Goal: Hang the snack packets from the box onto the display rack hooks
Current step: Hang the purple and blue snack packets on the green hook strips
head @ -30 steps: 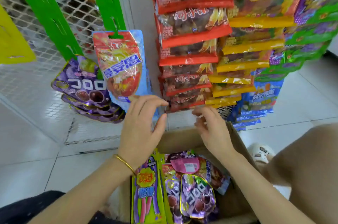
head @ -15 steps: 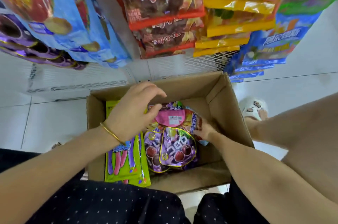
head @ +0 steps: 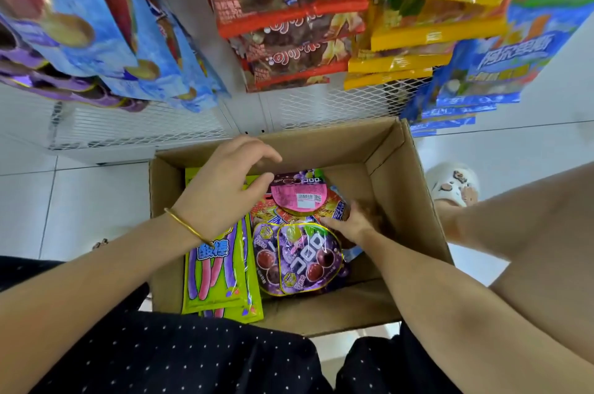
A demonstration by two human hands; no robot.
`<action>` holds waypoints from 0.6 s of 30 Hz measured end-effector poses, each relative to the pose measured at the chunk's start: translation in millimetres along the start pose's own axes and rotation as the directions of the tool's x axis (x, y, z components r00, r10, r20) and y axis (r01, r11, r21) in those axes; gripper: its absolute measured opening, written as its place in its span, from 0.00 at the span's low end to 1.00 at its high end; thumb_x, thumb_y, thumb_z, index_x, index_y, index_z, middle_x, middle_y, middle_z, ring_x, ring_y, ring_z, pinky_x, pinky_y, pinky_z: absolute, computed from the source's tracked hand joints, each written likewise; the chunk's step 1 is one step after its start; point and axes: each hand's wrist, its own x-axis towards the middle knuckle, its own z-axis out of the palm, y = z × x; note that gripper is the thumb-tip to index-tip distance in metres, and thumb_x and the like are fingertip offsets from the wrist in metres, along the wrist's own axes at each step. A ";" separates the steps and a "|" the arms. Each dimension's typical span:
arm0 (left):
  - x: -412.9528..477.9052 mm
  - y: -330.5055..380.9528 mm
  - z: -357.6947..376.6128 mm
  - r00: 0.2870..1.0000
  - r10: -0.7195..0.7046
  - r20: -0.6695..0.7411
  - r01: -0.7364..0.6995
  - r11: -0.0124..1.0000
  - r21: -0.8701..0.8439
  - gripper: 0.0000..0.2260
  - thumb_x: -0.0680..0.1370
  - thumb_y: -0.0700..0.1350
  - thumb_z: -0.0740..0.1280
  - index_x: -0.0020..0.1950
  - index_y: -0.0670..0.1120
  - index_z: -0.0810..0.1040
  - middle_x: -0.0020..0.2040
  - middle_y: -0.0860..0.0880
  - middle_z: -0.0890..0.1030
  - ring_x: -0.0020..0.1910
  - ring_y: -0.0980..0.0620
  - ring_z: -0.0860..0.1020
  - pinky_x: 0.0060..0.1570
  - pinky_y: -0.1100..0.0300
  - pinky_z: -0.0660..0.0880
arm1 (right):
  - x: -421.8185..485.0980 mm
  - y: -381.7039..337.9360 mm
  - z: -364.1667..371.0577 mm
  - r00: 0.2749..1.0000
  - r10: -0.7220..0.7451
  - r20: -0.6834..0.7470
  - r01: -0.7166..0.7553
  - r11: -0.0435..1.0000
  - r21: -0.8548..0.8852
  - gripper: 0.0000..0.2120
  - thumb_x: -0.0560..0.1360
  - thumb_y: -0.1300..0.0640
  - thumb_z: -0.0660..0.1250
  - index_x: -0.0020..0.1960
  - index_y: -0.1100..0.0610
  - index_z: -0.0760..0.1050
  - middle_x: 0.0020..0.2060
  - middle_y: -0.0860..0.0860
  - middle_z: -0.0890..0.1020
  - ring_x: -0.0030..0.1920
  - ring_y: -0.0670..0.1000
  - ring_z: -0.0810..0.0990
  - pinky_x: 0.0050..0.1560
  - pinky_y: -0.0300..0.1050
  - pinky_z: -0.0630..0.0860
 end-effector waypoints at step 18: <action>4.2 -0.2 0.6 0.999 -0.052 -0.005 0.052 0.998 -0.039 0.09 0.75 0.39 0.66 0.53 0.48 0.76 0.49 0.52 0.73 0.46 0.61 0.72 0.43 0.67 0.66 | -5.5 -14.5 -12.3 0.993 -0.101 -0.063 0.095 0.991 -0.100 0.10 0.69 0.56 0.74 0.45 0.59 0.75 0.41 0.53 0.81 0.42 0.54 0.80 0.42 0.45 0.78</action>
